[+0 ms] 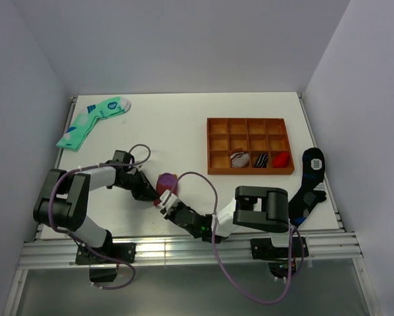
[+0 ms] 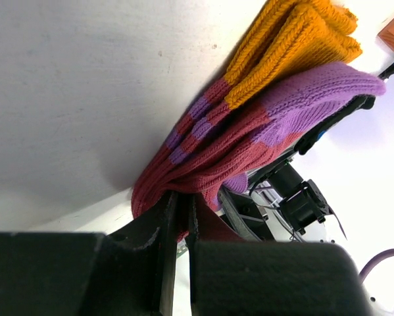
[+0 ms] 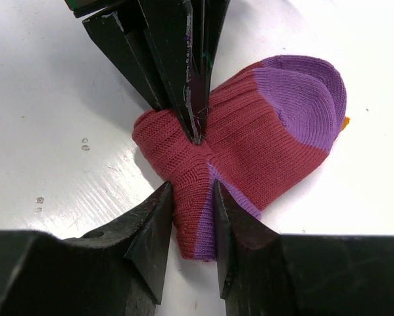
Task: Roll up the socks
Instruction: Roll the sock at the center of the board.
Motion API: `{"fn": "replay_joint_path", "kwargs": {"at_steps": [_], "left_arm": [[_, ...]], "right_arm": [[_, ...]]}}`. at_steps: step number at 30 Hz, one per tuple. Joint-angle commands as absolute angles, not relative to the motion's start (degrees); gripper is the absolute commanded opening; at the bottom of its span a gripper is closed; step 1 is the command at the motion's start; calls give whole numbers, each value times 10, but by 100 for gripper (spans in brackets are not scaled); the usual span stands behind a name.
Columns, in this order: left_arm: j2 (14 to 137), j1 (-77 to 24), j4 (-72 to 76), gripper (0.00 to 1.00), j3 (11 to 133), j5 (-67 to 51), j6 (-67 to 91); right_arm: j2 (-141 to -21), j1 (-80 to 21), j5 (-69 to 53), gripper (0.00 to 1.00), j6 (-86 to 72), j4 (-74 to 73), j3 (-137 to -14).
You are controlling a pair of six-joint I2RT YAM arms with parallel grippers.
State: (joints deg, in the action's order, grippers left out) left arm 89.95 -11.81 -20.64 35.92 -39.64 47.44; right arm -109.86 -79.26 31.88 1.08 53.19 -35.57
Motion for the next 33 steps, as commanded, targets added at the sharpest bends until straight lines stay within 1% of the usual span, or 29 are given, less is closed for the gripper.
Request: {"fn": "replay_joint_path", "kwargs": {"at_steps": [1,5,14,18,23,24,31,33], "left_arm": [[911,-117,-200,0,356,-381,458],[907,-117,-172,0,340,-382,467],[898,-118,-140,0,302,-351,475],[893,-119,-135,0,294,-322,478],[866,-129,-91,1,263,-295,507],[861,-135,-84,3,254,-291,516],[824,-177,-40,10,227,-267,550],[818,-182,-38,20,225,-266,557]], "right_arm": [[-1122,-794,264,29,-18,380,-321],[-1090,-776,214,23,-37,374,-310],[-1013,-717,21,19,-83,349,-301],[-995,-687,-52,18,-98,294,-323],[-966,-636,-147,17,-133,306,-309],[-961,-627,-183,17,-140,307,-309],[-968,-592,-227,13,-144,245,-344],[-970,-590,-229,12,-148,237,-352]]}}
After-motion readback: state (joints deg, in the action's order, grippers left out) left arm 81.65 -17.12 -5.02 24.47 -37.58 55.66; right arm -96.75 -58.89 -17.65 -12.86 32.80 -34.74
